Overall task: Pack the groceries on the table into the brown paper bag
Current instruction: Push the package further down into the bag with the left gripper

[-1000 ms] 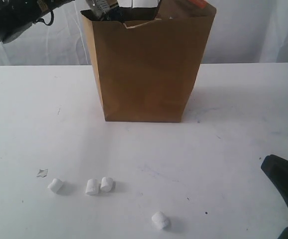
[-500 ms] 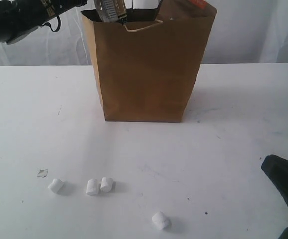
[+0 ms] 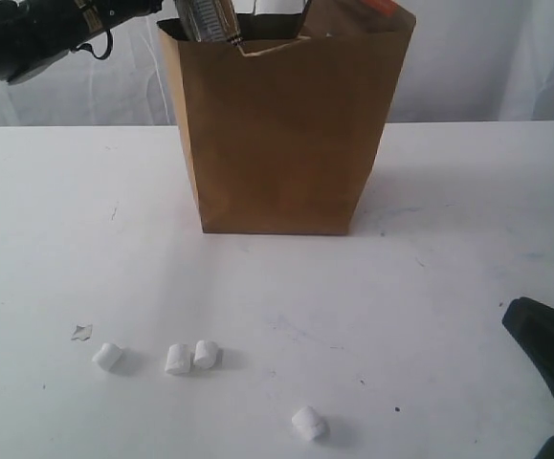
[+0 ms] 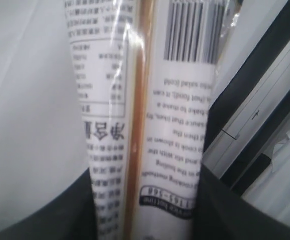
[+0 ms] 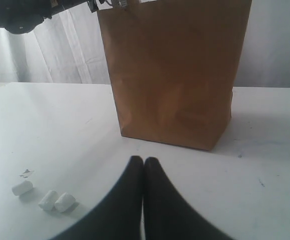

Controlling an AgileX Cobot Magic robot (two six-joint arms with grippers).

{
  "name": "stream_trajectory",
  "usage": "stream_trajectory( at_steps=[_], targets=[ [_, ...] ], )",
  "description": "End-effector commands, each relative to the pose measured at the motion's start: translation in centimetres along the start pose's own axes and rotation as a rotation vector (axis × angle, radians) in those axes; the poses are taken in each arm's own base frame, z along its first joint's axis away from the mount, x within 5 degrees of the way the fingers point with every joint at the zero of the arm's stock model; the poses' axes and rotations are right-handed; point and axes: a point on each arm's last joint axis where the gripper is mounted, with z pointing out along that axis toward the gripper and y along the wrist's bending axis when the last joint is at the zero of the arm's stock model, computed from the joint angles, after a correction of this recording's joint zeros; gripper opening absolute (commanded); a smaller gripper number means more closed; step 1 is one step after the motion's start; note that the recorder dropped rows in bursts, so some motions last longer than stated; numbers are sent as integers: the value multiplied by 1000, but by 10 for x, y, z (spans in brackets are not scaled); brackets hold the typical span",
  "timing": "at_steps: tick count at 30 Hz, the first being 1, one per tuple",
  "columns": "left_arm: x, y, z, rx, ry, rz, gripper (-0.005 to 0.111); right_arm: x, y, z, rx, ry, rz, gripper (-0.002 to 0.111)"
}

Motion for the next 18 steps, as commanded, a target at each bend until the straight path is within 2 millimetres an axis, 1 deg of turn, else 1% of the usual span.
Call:
stream_trajectory(
  at_steps=[1, 9, 12, 14, 15, 18],
  targets=[
    [-16, -15, -2, 52, -48, 0, 51, 1, -1, -1, 4, -7, 3, 0],
    [-17, -14, -3, 65, -39, -9, 50, 1, -1, -1, 4, -7, 3, 0],
    [-14, -17, -4, 97, -3, -13, 44, 1, -1, -1, 4, -7, 3, 0],
    [-13, -21, -7, 179, 19, 10, 40, 1, -1, -1, 4, -7, 3, 0],
    [-13, -23, -9, 212, 17, 16, 40, 1, -1, -1, 4, -7, 3, 0],
    [-17, -23, -12, 206, 17, 11, 47, 1, -1, -1, 4, -7, 3, 0]
  ],
)
